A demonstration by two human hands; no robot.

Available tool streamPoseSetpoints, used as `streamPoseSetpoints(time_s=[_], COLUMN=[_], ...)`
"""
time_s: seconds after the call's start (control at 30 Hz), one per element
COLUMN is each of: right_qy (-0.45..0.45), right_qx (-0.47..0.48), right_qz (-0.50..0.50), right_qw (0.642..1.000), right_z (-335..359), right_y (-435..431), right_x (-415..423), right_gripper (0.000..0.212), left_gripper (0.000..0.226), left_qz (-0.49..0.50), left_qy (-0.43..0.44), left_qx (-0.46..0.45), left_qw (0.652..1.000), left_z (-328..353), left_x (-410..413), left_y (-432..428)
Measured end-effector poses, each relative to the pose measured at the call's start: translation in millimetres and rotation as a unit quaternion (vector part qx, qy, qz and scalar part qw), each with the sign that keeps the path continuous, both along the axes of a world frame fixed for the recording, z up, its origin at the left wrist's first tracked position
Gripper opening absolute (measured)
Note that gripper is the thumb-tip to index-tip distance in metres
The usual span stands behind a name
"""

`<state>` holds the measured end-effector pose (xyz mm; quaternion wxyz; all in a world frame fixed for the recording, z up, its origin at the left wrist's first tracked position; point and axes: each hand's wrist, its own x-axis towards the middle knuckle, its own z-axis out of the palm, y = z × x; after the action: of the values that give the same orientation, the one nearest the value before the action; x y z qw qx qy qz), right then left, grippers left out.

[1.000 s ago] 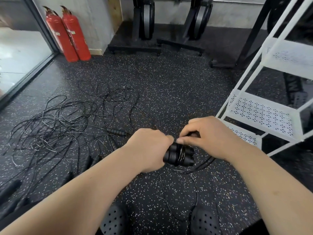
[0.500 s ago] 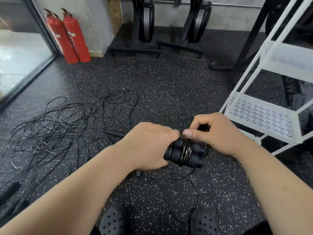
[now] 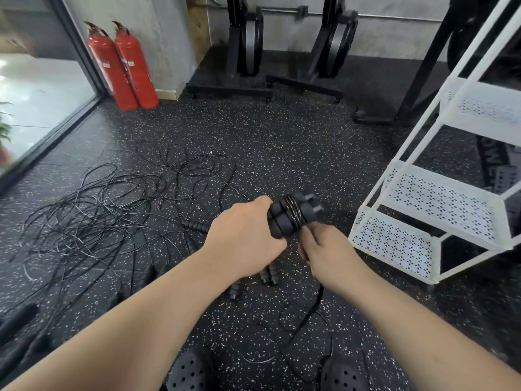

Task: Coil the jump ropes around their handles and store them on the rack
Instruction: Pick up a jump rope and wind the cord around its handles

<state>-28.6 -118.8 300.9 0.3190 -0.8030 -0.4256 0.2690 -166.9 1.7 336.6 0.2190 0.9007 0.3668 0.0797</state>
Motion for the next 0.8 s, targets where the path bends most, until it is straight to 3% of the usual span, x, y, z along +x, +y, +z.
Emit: streamPoseSetpoints(time_s=[0.1, 0.2, 0.37, 0.53, 0.7, 0.8], right_qy=[-0.097, -0.261, -0.421, -0.378, -0.198, -0.087], right_qx=[-0.057, -0.115, 0.007, 0.071, 0.055, 0.037], right_qz=[0.074, 0.132, 0.137, 0.135, 0.121, 0.131], right_qw=[0.991, 0.949, 0.897, 0.913, 0.971, 0.987], right_z=[11, 21, 41, 58, 62, 63], right_y=[-5, -11, -15, -12, -7, -6], right_x=[-23, -36, -30, -6, 21, 30], right_gripper=[0.029, 0.028, 0.030, 0.031, 0.017, 0.017], left_gripper=[0.032, 0.035, 0.030, 0.030, 0.030, 0.028], left_qz=[0.065, 0.094, 0.075, 0.004, -0.113, -0.177], left_qy=[0.017, 0.047, 0.101, 0.151, 0.163, 0.157], left_qx=[0.009, 0.017, 0.044, 0.111, 0.146, 0.147], left_qw=[0.998, 0.994, 0.991, 0.982, 0.969, 0.960], left_z=[-1, -4, -4, -1, -4, -1], left_x=[-1, -5, -6, -4, 1, 1], left_y=[13, 22, 24, 15, -5, -10])
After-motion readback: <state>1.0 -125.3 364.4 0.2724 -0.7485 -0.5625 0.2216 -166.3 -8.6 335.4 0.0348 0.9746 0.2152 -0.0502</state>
